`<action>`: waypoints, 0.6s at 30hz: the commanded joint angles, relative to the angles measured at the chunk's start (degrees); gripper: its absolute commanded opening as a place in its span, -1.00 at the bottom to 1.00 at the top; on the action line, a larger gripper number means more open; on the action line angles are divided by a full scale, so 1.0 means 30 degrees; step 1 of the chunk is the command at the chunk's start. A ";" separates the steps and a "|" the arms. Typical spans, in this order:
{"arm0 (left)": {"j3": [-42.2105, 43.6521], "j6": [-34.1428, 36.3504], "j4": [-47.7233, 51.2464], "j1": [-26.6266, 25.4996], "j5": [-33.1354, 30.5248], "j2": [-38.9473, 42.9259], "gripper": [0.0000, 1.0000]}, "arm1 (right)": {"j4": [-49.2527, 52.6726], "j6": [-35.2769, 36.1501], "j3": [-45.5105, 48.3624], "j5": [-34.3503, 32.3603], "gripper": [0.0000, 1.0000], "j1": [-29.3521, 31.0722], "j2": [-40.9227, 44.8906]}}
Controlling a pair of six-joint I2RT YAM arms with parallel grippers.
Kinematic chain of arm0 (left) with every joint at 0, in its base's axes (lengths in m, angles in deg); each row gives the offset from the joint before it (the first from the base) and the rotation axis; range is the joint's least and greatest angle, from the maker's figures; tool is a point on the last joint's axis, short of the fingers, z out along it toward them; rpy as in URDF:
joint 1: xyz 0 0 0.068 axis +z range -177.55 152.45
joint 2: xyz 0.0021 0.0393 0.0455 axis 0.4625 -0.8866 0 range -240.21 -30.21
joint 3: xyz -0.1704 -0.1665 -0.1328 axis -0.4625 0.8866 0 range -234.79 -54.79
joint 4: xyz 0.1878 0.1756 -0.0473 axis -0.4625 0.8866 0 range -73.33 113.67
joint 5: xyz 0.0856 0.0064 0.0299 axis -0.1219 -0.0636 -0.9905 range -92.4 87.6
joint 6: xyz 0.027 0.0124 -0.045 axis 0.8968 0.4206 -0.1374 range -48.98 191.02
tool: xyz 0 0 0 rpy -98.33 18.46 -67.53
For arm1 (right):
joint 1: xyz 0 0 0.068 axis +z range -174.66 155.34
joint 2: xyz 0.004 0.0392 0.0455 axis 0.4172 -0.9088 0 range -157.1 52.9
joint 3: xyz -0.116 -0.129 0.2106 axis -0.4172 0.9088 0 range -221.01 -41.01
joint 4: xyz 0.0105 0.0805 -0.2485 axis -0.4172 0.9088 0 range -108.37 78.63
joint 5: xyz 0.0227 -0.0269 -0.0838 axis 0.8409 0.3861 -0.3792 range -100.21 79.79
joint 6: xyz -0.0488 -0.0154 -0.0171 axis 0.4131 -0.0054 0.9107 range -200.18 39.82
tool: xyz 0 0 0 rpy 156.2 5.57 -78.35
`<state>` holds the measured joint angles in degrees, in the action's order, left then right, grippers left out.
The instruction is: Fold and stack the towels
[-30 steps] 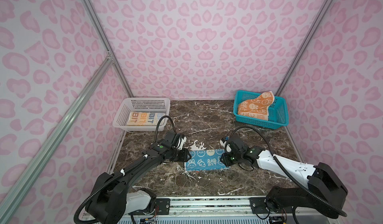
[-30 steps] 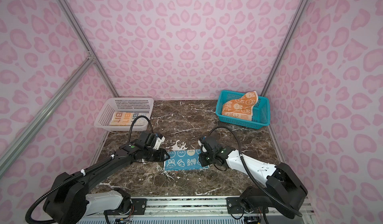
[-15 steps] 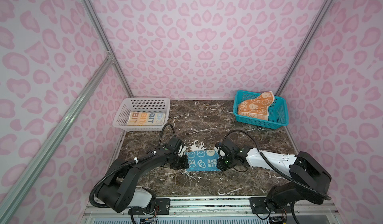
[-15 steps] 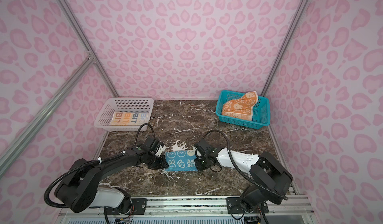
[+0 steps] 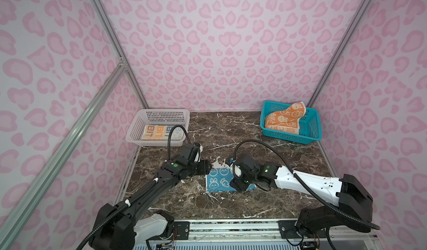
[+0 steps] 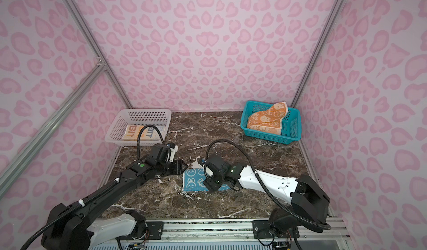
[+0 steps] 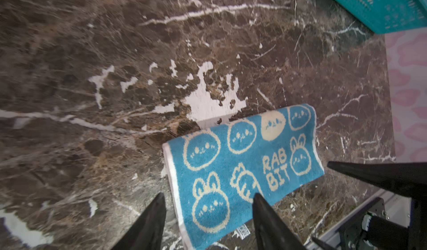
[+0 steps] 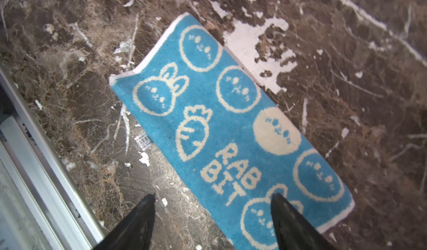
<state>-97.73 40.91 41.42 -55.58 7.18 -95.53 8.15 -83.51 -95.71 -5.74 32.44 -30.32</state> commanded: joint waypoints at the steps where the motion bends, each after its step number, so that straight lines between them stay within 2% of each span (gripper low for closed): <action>1: -0.0118 -0.1258 -0.0068 0.0382 -0.1778 0.1031 0.36 | 0.0187 0.2468 -0.0714 -0.1130 0.71 0.0651 -0.0966; 6: 0.0777 -0.2315 -0.0124 0.1985 -0.1815 0.2720 0.55 | -0.0449 0.3600 -0.1294 -0.1799 0.73 0.1420 -0.3163; 10: 0.1851 -0.2887 -0.0232 0.3559 -0.0998 0.3825 0.60 | -0.1436 0.3963 -0.1125 -0.1980 0.69 0.1503 -0.4233; 18: 0.3300 -0.3038 -0.0398 0.4785 -0.0044 0.4739 0.71 | -0.1913 0.5182 -0.1870 -0.1877 0.61 0.1533 -0.6234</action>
<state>-88.55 32.50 41.42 -41.81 5.37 -81.61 3.32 -70.22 -100.47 -11.25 36.92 -47.32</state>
